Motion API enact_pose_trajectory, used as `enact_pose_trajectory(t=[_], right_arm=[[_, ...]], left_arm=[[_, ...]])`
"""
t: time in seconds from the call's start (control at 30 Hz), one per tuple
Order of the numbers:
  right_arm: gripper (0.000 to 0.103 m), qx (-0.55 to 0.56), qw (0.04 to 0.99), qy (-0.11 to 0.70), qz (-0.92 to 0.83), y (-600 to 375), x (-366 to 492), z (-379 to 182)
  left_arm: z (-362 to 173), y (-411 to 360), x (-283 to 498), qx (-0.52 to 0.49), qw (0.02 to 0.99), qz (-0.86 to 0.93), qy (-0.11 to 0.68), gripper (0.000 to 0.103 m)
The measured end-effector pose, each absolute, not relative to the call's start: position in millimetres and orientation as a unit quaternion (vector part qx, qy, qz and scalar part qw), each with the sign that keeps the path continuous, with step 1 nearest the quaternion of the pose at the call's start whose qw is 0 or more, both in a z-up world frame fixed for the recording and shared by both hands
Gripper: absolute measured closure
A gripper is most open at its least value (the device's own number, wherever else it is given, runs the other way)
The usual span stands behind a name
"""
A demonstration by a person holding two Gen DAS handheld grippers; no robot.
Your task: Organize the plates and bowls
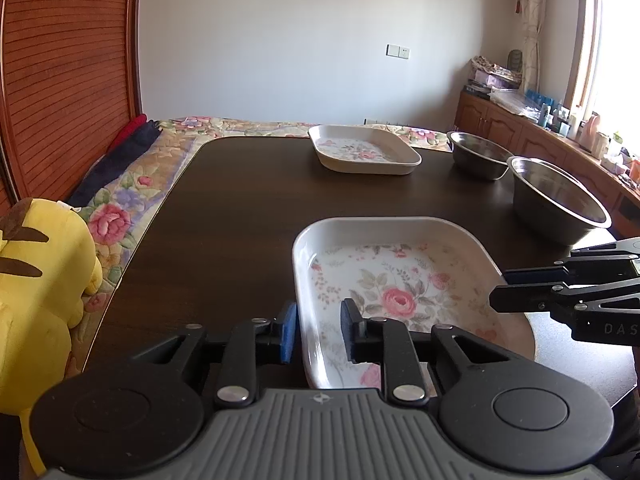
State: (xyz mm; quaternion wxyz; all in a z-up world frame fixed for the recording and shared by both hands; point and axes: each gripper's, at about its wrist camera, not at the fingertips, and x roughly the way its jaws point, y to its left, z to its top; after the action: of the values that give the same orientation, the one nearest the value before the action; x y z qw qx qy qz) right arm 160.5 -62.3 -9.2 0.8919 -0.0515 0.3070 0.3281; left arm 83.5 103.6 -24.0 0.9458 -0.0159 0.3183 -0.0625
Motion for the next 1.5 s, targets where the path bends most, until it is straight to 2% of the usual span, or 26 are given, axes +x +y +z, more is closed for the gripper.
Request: enact_pose_trajectory(t=[0.23,0.63,0.83,0.93,1.0,1.07,1.2,1.27,1.5], right_arm=[[0.081,-0.049,0.893,0.302,0.330,-62.1,160.7,-7.7],[0.081,-0.036,0.902,0.278,0.328,-69.8,166.3,1.3],[0.081,-0.023,0.903,0.277,0.329,-74.6,172.8,-0.8],[0.081,-0.016,0.903,0.276,0.329,-78.4,176.1,-1.8],[0.081,-0.013,0.903,0.275,0.328,-80.7,177.4,-2.3],[0.081,-0.008,0.904,0.274,0.327,-83.7,179.6,-2.5],[0.081,0.000,0.906,0.272,0.325,-90.4,184.5,-2.3],[0.081,0.003,0.906,0.272,0.324,-93.4,186.9,-2.4],[0.081,0.010,0.908,0.271,0.319,-100.5,193.1,-2.9]], left_arm=[[-23.0,105.0,84.1,-0.019,0.948,-0.064,0.311,0.078],[-13.6,103.2,86.8,-0.012,0.952,-0.063,0.300,0.066],[-10.2,99.4,92.3,-0.004,0.951,-0.062,0.301,0.052],[-7.9,96.4,97.0,0.000,0.951,-0.062,0.302,0.040],[-6.7,94.4,99.8,0.000,0.952,-0.062,0.300,0.026],[-5.7,91.7,102.9,0.001,0.953,-0.061,0.297,0.017],[-4.1,87.0,110.9,0.005,0.953,-0.060,0.297,0.004],[-3.2,84.8,114.4,0.007,0.953,-0.059,0.298,0.000],[-1.9,78.4,126.8,0.015,0.948,-0.059,0.313,0.000]])
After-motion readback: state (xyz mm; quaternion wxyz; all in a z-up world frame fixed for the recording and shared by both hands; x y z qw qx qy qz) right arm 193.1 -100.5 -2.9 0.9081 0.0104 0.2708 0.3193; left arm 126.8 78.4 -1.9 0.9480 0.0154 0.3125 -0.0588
